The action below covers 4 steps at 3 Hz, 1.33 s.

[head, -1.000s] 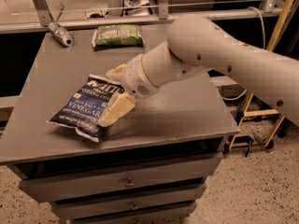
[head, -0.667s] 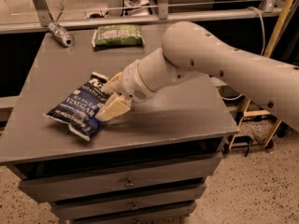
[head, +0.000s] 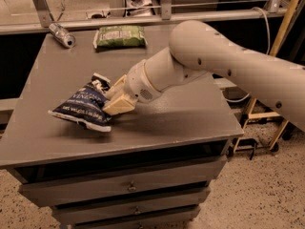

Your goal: Move blue chip bag near green jalapeno chip bag

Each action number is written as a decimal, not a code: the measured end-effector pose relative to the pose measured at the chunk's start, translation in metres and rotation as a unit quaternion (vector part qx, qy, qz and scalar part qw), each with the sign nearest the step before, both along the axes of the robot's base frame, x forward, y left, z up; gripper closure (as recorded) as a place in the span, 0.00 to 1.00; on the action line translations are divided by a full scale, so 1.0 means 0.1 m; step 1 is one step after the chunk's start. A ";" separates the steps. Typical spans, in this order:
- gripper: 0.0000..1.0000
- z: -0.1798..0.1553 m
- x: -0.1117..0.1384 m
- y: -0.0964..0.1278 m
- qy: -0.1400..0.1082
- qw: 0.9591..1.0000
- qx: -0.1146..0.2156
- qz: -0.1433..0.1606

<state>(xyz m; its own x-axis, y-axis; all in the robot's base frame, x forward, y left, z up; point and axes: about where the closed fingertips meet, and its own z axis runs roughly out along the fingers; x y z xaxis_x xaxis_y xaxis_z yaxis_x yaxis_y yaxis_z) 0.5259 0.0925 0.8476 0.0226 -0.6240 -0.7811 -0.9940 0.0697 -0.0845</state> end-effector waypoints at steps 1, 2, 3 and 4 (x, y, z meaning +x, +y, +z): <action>1.00 0.28 0.13 -0.34 0.009 0.999 0.021 -0.032; 1.00 0.74 0.44 -0.95 -0.016 0.995 0.024 -0.097; 1.00 0.74 0.44 -0.95 -0.016 0.995 0.024 -0.097; 1.00 0.79 0.60 -1.07 -0.049 0.993 0.024 -0.101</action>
Offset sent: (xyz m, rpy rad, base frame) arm 0.0772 -0.1756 0.1157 0.0361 -0.0726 -0.3544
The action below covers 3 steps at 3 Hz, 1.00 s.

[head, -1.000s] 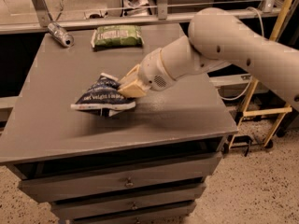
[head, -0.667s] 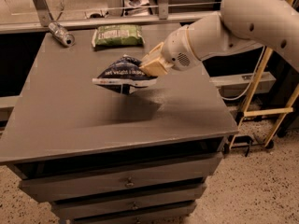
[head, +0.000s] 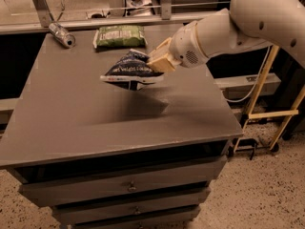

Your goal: Move blue chip bag near green jalapeno chip bag

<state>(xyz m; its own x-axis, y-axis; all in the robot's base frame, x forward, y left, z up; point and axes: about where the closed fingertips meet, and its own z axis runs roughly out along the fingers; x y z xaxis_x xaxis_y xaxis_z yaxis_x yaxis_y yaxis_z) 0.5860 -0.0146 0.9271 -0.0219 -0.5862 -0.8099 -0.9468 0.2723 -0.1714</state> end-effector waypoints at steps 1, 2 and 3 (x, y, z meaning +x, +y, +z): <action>1.00 0.15 0.35 -0.19 -0.066 0.998 -0.017 0.003; 1.00 0.20 0.77 -0.53 -0.114 0.993 -0.035 -0.006; 0.98 0.20 1.26 -0.72 -0.152 0.987 -0.050 -0.005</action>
Offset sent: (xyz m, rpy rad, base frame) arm 0.1327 -0.1062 0.0244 -0.1180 -0.3404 -0.0552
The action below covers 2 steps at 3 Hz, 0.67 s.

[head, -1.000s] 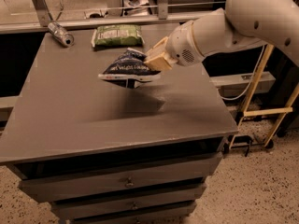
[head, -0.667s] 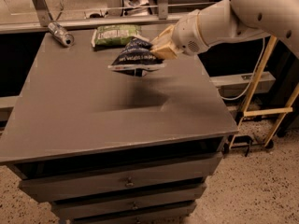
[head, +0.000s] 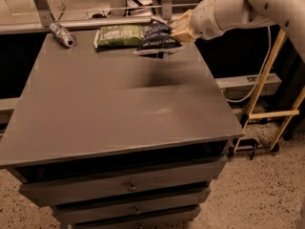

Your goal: Move blue chip bag near green jalapeno chip bag

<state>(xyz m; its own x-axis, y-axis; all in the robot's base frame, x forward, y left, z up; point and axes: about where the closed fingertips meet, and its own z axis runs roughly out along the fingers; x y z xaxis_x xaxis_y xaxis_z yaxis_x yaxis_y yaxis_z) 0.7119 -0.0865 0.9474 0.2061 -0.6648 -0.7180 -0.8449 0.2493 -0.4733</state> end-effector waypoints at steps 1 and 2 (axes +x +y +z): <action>0.77 0.01 0.29 -0.10 -0.021 1.000 0.009 -0.020; 0.53 -0.03 0.56 -0.03 -0.038 0.998 0.033 -0.042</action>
Offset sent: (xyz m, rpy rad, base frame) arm 0.0911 -0.0011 -0.0003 0.1309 -0.1408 -0.1598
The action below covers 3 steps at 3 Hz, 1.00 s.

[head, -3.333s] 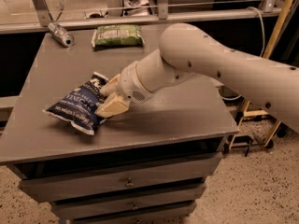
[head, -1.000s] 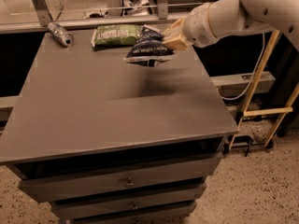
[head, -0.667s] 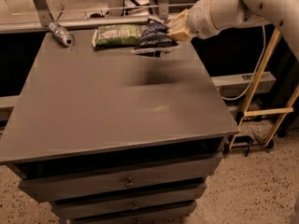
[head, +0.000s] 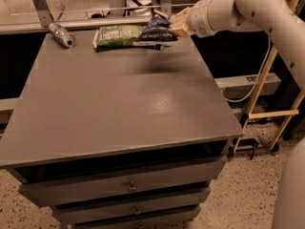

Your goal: Move blue chip bag near green jalapeno chip bag

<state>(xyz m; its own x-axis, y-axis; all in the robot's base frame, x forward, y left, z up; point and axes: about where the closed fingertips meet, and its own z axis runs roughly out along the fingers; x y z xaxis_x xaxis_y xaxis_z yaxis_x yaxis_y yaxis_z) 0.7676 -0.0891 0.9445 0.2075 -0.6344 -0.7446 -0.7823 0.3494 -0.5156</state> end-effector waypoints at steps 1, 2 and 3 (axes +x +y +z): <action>0.31 -0.04 0.17 0.11 -0.013 1.000 0.013 -0.015; 0.07 -0.06 0.23 0.14 -0.021 0.999 0.016 -0.038; 0.00 -0.06 0.09 -0.01 -0.014 0.998 0.037 -0.044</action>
Offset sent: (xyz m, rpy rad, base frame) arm 0.0281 0.0114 -0.0055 0.0351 -0.0651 -0.1380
